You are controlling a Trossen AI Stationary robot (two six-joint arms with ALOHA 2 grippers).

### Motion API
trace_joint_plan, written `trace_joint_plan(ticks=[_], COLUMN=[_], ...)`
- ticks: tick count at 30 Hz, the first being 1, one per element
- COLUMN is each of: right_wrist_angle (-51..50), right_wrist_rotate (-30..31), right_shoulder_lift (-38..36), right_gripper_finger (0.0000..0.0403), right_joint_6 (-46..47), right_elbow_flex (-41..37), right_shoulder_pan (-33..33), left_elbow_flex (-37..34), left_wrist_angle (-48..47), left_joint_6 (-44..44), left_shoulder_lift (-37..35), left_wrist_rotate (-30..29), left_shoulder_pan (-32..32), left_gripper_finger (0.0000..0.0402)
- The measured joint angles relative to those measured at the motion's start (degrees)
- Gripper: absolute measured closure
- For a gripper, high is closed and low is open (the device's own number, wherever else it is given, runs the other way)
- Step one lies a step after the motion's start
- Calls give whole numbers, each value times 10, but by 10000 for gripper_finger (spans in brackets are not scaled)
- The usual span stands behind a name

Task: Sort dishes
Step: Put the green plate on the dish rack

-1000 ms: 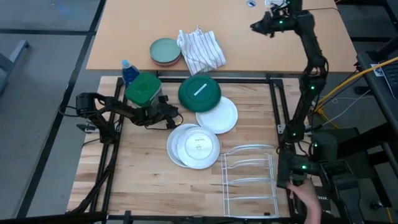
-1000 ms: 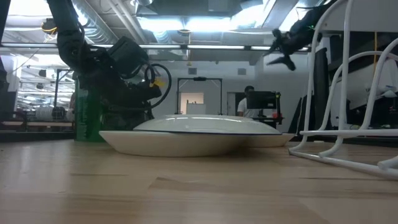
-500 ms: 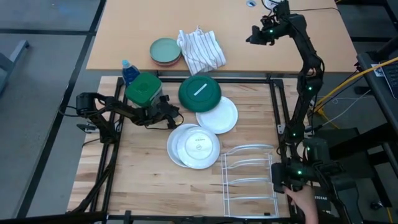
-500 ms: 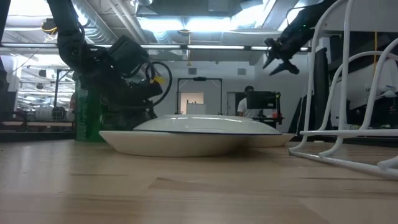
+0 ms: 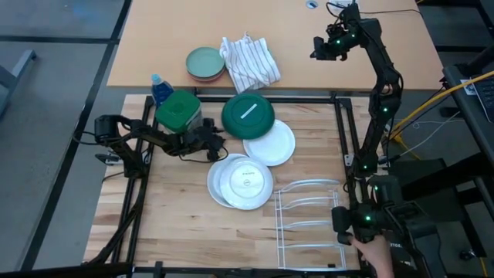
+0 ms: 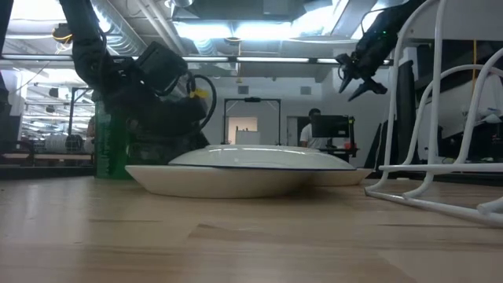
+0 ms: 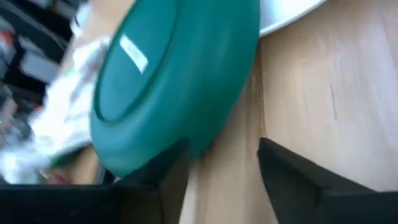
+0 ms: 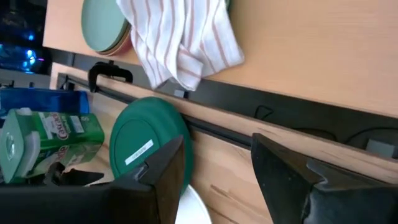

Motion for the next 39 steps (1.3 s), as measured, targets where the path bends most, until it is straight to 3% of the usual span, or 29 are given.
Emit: trace_joint_plan(ticks=[8,15,39], right_wrist_angle=[0,0,0], right_wrist_rotate=[4,12,41], right_shoulder_lift=[0,0,1], right_gripper_finger=[217,217,217], right_joint_6=[-1,-1,-19], right_elbow_flex=[0,0,0], right_shoulder_pan=[5,4,4], left_elbow_flex=[3,10,32], left_wrist_angle=[83,201,147], left_joint_6=[176,233,233], left_shoulder_lift=[59,107,120], left_wrist_rotate=[-24,-34,-8], left_shoulder_pan=[11,12,22], left_gripper_finger=[184,191,192])
